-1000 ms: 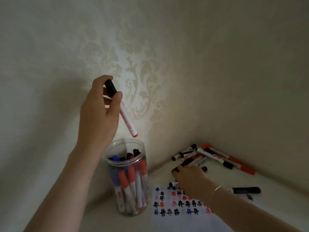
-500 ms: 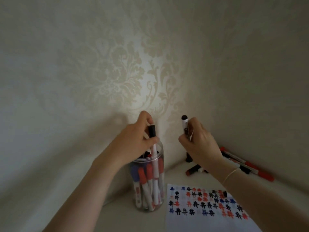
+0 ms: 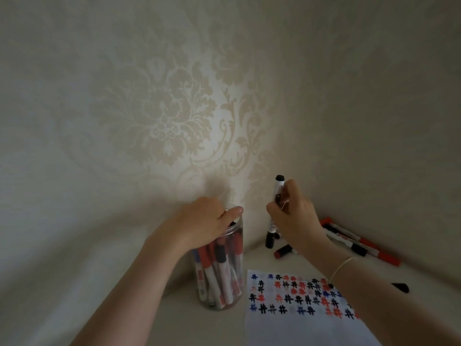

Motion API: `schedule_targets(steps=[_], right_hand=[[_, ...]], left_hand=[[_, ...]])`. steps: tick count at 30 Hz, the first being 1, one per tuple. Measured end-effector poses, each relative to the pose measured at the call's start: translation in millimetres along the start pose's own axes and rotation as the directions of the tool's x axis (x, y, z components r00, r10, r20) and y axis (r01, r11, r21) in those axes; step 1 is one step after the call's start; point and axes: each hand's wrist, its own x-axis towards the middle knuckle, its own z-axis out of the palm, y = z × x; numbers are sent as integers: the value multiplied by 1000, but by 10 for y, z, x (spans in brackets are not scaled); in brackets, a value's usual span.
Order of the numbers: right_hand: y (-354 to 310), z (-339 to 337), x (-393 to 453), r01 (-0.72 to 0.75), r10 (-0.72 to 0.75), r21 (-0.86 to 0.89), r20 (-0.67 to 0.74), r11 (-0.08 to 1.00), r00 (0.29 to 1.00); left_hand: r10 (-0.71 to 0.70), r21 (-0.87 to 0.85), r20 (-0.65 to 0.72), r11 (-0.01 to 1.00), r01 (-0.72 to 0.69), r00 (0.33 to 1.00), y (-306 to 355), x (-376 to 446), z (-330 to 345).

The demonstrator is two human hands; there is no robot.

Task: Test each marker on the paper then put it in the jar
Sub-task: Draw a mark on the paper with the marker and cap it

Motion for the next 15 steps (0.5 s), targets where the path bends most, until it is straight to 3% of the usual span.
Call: schedule_targets(steps=[2, 4, 6, 7, 9, 12, 15], right_hand=[[-4, -34, -2, -50, 52, 80, -18, 996, 999], [-11, -107, 6, -117, 131, 187, -63, 975, 989], [-11, -194, 14, -191, 231, 338, -83, 921, 969], [-4, -241, 9, -222, 278, 397, -88, 891, 957], [47, -312, -14, -272, 356, 475, -95, 837, 929], [164, -387, -95, -310, 429, 561, -90, 767, 899], [288, -488, -195, -382, 443, 593, 46, 709, 895]], left_hand=[[-29, 25, -13, 999, 29, 999, 25, -10, -43], [7, 36, -188, 999, 0, 982, 101, -23, -51], [130, 31, -398, 991, -129, 908, 286, -43, 3], [191, 2, -426, 978, -211, 884, 405, -42, 67], [242, -78, -322, 957, -281, 915, 622, 18, 291], [199, -288, -100, 932, -220, 975, 825, 157, 672], [256, -516, -50, 821, -245, 965, 918, 220, 868]])
